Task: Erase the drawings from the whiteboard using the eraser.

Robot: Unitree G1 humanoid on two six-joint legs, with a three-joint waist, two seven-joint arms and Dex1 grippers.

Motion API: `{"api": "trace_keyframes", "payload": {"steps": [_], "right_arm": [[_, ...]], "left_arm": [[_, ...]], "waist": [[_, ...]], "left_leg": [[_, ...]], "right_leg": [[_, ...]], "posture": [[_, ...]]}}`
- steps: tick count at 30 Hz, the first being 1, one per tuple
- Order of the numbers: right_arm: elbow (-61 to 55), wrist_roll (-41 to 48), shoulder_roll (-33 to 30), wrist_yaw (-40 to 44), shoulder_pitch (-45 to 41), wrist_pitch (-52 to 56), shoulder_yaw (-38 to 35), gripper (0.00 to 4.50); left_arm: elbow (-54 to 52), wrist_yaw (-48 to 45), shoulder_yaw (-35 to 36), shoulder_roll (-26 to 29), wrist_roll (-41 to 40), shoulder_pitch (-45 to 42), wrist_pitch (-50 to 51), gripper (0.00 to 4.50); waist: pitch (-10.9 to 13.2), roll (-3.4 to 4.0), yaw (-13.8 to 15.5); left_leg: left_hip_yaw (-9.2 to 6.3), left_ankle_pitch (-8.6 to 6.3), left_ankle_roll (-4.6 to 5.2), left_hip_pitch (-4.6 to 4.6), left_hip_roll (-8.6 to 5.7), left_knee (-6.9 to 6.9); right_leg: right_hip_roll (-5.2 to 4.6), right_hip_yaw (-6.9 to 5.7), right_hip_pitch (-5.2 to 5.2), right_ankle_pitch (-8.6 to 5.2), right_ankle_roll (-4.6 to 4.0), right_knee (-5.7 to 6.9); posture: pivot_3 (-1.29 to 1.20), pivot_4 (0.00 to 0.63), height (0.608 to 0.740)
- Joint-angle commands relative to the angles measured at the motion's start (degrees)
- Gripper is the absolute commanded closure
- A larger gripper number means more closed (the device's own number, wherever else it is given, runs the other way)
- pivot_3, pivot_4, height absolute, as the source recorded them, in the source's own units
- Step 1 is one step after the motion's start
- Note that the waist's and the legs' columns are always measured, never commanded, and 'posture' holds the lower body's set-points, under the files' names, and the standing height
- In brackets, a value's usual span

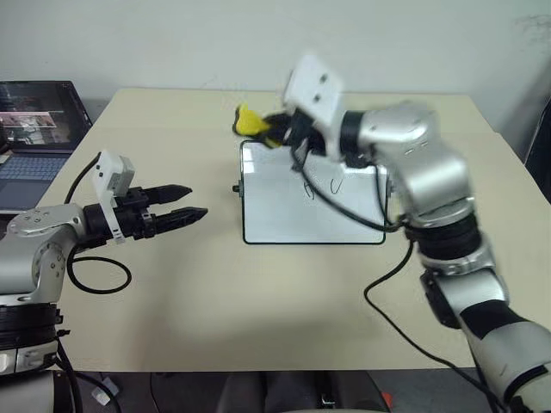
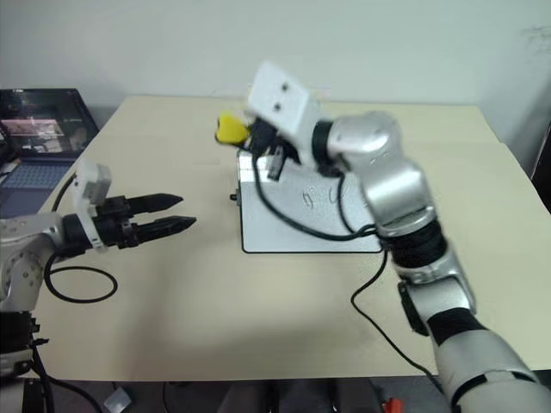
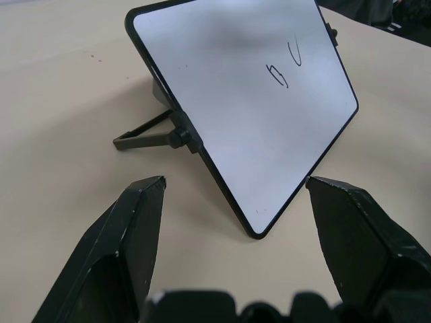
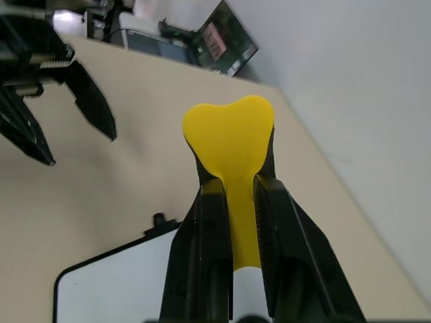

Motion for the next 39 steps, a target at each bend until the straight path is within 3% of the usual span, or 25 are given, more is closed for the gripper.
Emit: {"api": "trace_keyframes", "payload": {"steps": [1, 5, 12, 26, 39], "right_arm": [[-1.9, -3.1, -6.9, -1.9, 2.5, 0.6, -0.8, 4.33], [-4.5, -7.1, -14.7, -1.7, 8.0, -1.1, 3.3, 4.33], [-9.7, -8.1, -20.9, 0.9, 13.6, 0.2, 6.3, 4.33], [-0.7, -12.9, -13.4, -0.2, 4.6, -6.2, 15.4, 4.33], [11.8, -17.0, -6.5, 0.3, 0.0, -15.6, 18.1, 4.33]], "left_arm": [[-0.1, -0.5, 0.6, 0.1, 0.2, -1.6, -1.7, 0.87], [0.7, -0.7, -0.3, -0.3, 0.5, -2.4, -2.1, 0.87], [2.3, -1.7, -1.5, -0.7, 1.2, -4.1, -2.6, 0.87], [2.0, -1.8, -1.8, -0.9, 1.3, -4.3, -2.4, 0.87], [1.0, -0.9, -1.1, -1.0, 0.9, -3.4, -2.2, 0.87]], "waist": [[0.0, -0.02, 0.1], [0.0, -0.02, 0.0], [0.0, -0.02, -0.3], [0.0, -0.04, -0.2], [0.0, -0.04, -0.2]], "left_leg": [[0.01, 0.00, 0.00, 0.02, -0.02, 0.00], [0.12, 0.00, 0.00, 0.04, -0.09, 0.02], [0.15, 0.00, 0.00, -0.01, -0.04, -0.02], [0.17, 0.00, 0.00, -0.03, -0.03, 0.04], [0.17, 0.00, 0.00, -0.04, -0.03, 0.04]], "right_leg": [[-0.01, 0.00, 0.02, -0.01, 0.00, 0.00], [-0.06, 0.08, 0.04, -0.06, 0.07, -0.04], [0.10, 0.10, -0.15, -0.18, 0.18, 0.08], [0.07, 0.13, -0.15, -0.15, 0.13, 0.10], [0.07, 0.12, -0.17, -0.04, -0.07, 0.13]], "posture": [[0.00, 0.150, 0.740], [0.00, 0.150, 0.740], [0.00, 0.150, 0.740], [0.00, 0.150, 0.740], [0.00, 0.150, 0.740]]}}
